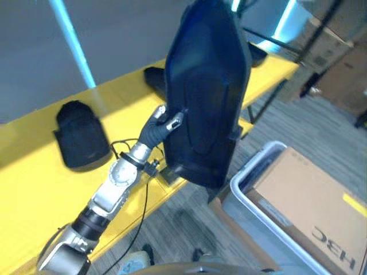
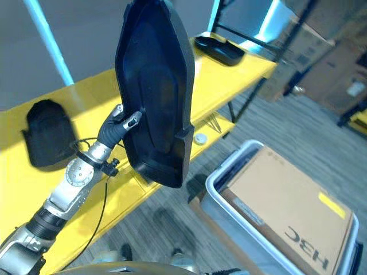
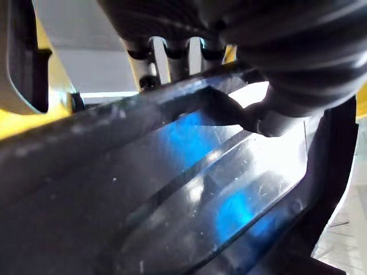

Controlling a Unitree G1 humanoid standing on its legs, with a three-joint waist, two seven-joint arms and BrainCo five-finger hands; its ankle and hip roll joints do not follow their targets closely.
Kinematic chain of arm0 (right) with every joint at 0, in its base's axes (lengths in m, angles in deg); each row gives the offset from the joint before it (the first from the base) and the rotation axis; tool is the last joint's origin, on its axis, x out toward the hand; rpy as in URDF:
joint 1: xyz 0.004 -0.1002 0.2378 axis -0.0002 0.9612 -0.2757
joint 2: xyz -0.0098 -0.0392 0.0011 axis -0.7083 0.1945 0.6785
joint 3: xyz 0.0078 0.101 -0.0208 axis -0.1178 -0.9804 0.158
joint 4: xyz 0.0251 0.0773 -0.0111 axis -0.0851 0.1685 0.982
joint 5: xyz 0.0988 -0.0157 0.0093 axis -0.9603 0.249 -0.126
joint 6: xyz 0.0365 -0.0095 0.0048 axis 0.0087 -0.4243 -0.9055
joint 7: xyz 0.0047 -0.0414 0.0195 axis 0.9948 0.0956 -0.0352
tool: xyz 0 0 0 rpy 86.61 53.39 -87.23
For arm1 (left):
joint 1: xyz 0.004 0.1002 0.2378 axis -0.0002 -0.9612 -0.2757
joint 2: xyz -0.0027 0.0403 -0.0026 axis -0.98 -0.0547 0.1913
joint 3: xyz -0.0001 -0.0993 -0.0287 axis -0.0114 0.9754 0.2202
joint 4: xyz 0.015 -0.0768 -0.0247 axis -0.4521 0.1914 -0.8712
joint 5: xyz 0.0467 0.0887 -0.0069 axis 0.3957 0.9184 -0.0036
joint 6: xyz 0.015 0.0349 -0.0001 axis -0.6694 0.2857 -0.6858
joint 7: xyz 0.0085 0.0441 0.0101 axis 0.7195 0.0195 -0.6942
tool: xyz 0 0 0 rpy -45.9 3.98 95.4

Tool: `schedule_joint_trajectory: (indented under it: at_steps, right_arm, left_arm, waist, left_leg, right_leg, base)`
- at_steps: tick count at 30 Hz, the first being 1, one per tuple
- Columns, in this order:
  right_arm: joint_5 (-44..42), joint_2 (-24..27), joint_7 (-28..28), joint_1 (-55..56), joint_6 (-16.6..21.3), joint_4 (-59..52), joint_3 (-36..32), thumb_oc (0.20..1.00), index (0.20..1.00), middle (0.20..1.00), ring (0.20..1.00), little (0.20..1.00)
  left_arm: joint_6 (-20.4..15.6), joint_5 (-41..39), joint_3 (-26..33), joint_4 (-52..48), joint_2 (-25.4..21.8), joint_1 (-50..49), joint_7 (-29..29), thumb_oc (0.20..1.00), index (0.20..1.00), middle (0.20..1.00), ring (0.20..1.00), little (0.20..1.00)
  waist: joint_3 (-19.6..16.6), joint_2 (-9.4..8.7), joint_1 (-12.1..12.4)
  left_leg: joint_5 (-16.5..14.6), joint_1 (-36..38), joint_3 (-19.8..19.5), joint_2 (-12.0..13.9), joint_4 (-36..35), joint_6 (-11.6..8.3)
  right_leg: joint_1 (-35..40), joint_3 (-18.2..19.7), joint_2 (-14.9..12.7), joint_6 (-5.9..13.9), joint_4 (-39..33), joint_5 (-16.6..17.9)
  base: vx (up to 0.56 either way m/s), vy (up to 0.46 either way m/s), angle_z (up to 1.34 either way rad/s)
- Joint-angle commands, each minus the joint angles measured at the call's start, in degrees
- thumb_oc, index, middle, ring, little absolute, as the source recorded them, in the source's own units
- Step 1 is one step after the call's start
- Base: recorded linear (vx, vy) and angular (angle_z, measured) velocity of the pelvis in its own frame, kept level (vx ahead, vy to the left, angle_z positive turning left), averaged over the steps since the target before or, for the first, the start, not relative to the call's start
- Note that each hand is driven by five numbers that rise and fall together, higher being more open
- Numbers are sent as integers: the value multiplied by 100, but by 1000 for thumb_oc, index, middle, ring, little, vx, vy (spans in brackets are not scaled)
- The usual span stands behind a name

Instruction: Move parts from the plastic box to the shelf.

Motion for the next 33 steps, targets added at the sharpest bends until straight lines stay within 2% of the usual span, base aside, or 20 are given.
schedule_joint_trajectory:
  at_steps: [1,3,6,8,10,12,13,15,17,19,22,25,27,29,31,32,33]
  right_arm:
    - [-122,-91,50,-165,142,197,-96,1000,1000,1000,1000,1000]
    - [-44,-149,375,-232,364,175,-86,1000,1000,1000,1000,1000]
    - [196,-263,744,-295,441,127,-52,1000,1000,1000,1000,1000]
    - [339,-398,1147,-319,484,130,-28,1000,1000,1000,1000,1000]
    - [367,-443,1249,-331,495,143,-46,1000,1000,1000,1000,1000]
    - [-12,-475,1105,-327,430,169,-107,1000,1000,1000,1000,1000]
    - [-332,-480,986,-336,325,177,-188,1000,1000,1000,1000,1000]
    - [-211,-450,856,-349,245,181,-259,1000,1000,1000,1000,1000]
    - [-27,-420,680,-361,158,217,-205,1000,1000,1000,1000,1000]
    - [-60,-421,544,-326,116,256,-91,1000,1000,1000,1000,1000]
    - [178,-431,267,-316,81,334,143,1000,1000,1000,1000,1000]
    - [264,-427,314,-274,39,364,247,1000,1000,1000,1000,1000]
    - [360,-338,396,-131,-225,395,169,1000,1000,1000,1000,1000]
    - [601,-266,350,-13,-357,427,62,1000,1000,1000,1000,1000]
    - [787,-215,356,35,-379,460,50,1000,1000,1000,1000,1000]
    - [867,-116,309,31,-408,488,81,1000,1000,1000,1000,1000]
    - [826,-54,283,-9,-386,488,104,1000,1000,1000,1000,1000]
  left_arm:
    - [-752,-99,-45,-741,118,265,280,200,200,200,200,200]
    - [-888,50,-113,-932,69,275,292,200,200,200,200,200]
    - [-944,16,-143,-1083,18,309,299,200,200,200,200,200]
    - [-1041,-111,-136,-1159,6,337,389,200,200,200,200,200]
    - [-1080,-204,-103,-1240,8,346,518,200,200,200,200,200]
    - [-1102,-216,-131,-1348,52,413,674,200,200,200,200,200]
    - [-1101,-248,-170,-1382,79,443,707,200,200,200,200,200]
    - [-1057,-268,-163,-1391,107,467,704,200,200,200,200,200]
    - [-970,-301,-177,-1408,119,517,656,200,200,200,200,200]
    - [-785,-315,-151,-1412,171,587,575,200,200,200,200,200]
    - [-411,-354,-47,-1451,229,566,330,200,200,200,200,200]
    - [-362,-300,51,-1422,191,518,302,200,200,200,200,200]
    - [-444,-158,169,-1375,134,403,320,200,200,200,200,200]
    - [-602,-14,215,-1360,97,366,355,200,200,200,200,200]
    - [-666,122,227,-1350,55,346,306,200,200,200,200,200]
    - [-736,255,221,-1353,-20,260,225,200,200,200,200,200]
    - [-734,411,212,-1373,-74,181,88,200,200,200,200,200]
  waist:
    - [-255,274,70]
    - [-233,355,96]
    - [-193,454,75]
    - [-140,501,49]
    - [-110,519,32]
    - [-62,571,-62]
    - [-101,589,-113]
    - [-146,578,-136]
    - [-222,561,-146]
    - [-313,426,-88]
    - [-376,332,101]
    - [-368,336,170]
    - [-327,388,131]
    - [-306,416,60]
    - [-288,428,26]
    - [-286,425,45]
    - [-289,419,79]
  left_leg:
    - [-774,513,344,98,322,-206]
    - [-650,539,184,-8,-7,-117]
    - [-554,639,107,-76,-259,-17]
    - [-586,737,86,-69,-270,59]
    - [-613,757,49,-68,-264,106]
    - [-596,757,-173,-69,-299,223]
    - [-490,652,-365,-84,-306,287]
    - [-400,599,-557,-82,-343,325]
    - [-269,570,-730,-59,-465,284]
    - [-272,394,-841,-131,-326,216]
    - [-232,82,-1012,-155,-100,85]
    - [-145,-17,-1085,-171,-133,37]
    - [-67,-60,-668,-49,-179,-86]
    - [4,-63,-49,159,-240,-204]
    - [50,-42,229,303,-259,-287]
    - [102,-10,358,523,-238,-408]
    - [134,0,325,647,-223,-480]
  right_leg:
    - [-517,-114,271,-40,365,121]
    - [-638,-111,289,11,517,112]
    - [-890,-156,260,54,849,67]
    - [-1184,-199,76,183,1177,177]
    - [-1283,-112,31,214,1327,167]
    - [-1312,353,224,142,1621,-21]
    - [-1334,683,400,110,1862,-30]
    - [-1336,972,551,96,2113,-57]
    - [-1133,1251,772,-36,1800,-275]
    - [-818,1407,867,-117,1109,-258]
    - [-625,1464,851,-141,584,-91]
    - [-566,1479,870,-156,472,-72]
    - [-484,1197,827,-156,452,-116]
    - [-431,864,712,-116,396,-101]
    - [-389,683,628,-85,350,-74]
    - [-357,513,487,-51,301,-35]
    - [-341,463,412,-38,268,-15]
  base:
    - [-64,182,59]
    - [-72,160,10]
    - [-73,137,1]
    - [-78,103,-14]
    - [-82,46,-13]
    - [-141,-21,6]
    - [-177,-67,46]
    - [-126,-78,72]
    - [-56,-147,83]
    - [-33,-234,70]
    - [-59,-180,59]
    - [-52,-39,15]
    - [-70,60,25]
    - [-69,111,62]
    - [-61,166,120]
    - [-59,260,132]
    - [-43,224,113]
